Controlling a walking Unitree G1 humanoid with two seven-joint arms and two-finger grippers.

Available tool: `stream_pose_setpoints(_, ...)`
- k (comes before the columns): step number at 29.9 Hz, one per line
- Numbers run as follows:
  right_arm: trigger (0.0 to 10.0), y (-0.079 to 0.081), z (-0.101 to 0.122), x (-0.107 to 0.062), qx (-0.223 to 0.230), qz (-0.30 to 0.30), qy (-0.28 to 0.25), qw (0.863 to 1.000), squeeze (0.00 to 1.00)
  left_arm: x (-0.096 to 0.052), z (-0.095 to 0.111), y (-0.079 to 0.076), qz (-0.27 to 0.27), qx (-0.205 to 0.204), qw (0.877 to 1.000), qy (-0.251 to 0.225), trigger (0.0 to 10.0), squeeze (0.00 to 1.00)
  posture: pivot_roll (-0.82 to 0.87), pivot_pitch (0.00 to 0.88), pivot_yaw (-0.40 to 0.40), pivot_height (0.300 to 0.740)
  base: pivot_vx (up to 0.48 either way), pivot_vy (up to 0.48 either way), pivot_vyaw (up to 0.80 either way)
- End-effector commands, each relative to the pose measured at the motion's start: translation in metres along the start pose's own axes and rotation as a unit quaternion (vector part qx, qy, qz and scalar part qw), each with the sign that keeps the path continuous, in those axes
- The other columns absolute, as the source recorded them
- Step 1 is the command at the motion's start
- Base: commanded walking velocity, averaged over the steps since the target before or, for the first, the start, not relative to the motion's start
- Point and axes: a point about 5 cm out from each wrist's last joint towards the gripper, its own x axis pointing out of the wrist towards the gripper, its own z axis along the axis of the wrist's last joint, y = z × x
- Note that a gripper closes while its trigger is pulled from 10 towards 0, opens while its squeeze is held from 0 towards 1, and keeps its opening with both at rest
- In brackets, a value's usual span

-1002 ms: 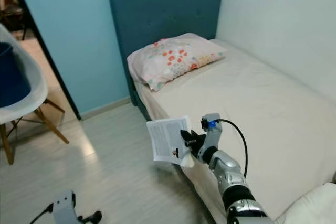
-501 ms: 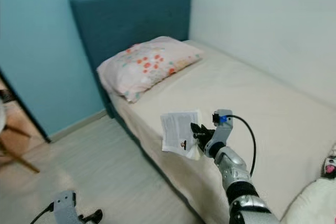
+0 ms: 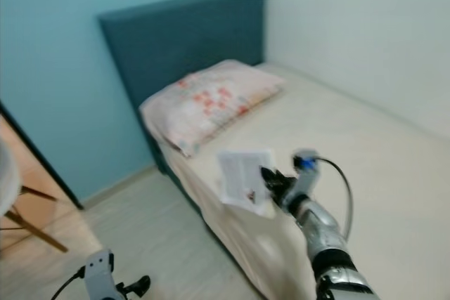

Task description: Clean up the room

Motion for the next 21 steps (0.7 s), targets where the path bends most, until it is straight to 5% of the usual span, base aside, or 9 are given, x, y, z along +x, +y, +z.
stream_pose_setpoints(1,10.0,0.013,0.006,0.011,-0.004,0.021,-0.016,1.000,0.00,-0.003,-0.004,0.009,0.012,0.005,1.000,0.009,10.0,0.00,-0.07,0.000,-0.008,0.740,0.337,0.000,0.80)
stream_pose_setpoints(21,10.0,-0.004,-0.004,0.006,0.038,-0.066,0.018,0.997,0.00,-0.001,-0.001,0.006,0.008,0.006,1.000,0.007,10.0,0.00,-0.07,0.000,-0.005,0.740,0.339,0.000,0.04)
